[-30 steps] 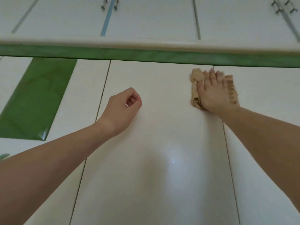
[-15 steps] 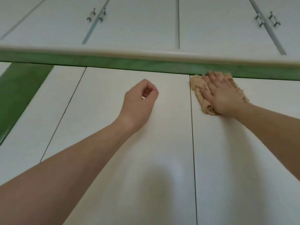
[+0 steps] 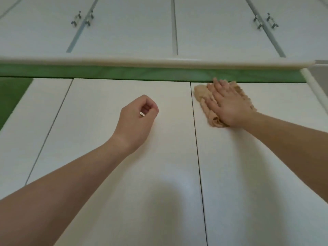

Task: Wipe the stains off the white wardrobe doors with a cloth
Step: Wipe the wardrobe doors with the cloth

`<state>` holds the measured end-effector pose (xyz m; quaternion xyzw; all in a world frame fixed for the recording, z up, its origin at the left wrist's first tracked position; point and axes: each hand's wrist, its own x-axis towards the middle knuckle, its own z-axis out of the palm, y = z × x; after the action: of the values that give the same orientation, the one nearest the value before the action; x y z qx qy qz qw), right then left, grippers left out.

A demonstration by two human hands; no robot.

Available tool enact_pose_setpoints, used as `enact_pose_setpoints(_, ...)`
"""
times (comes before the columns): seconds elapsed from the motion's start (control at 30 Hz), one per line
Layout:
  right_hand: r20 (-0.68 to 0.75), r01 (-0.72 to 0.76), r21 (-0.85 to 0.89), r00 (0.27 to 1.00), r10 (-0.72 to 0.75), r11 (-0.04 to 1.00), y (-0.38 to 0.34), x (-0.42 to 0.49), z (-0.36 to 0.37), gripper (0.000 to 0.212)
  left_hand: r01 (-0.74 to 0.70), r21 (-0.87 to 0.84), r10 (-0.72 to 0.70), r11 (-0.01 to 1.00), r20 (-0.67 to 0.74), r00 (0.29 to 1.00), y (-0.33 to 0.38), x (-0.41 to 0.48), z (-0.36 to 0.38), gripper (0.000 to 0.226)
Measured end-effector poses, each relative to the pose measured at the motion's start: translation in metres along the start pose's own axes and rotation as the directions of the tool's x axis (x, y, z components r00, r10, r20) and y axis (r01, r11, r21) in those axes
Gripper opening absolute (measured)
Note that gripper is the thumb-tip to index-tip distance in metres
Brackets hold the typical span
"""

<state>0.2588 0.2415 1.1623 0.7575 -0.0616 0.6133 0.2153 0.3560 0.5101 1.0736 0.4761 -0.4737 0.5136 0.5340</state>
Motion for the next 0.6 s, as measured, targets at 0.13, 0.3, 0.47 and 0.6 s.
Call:
enact_pose_setpoints(0.13,-0.035,-0.153,0.054,0.987,0.155,0.987,-0.098,0.057,0.006,0.069,-0.003,-0.016,0.002,1.0,-0.1,0.995,0.002,0.019,-0.005,0.012)
enact_pose_setpoints(0.3,-0.032,0.595,0.106,0.803,-0.596,0.796,-0.196,-0.003,0.031,0.063,0.08,0.004,-0.079,0.997,-0.162,0.984,-0.012,0.022,-0.008,0.013)
enact_pose_setpoints(0.47,-0.008,0.325,-0.029,0.946,-0.325,0.945,-0.028,-0.013,0.013,0.081,0.139,0.051,-0.135,0.989,-0.08,0.988,-0.014,0.007,-0.004,0.015)
enact_pose_setpoints(0.6,-0.019,-0.361,0.028,0.932,0.362,0.932,0.044,0.009,-0.005,0.074,0.102,0.082,-0.1,0.991,-0.028,0.995,0.006,0.004,0.003,0.014)
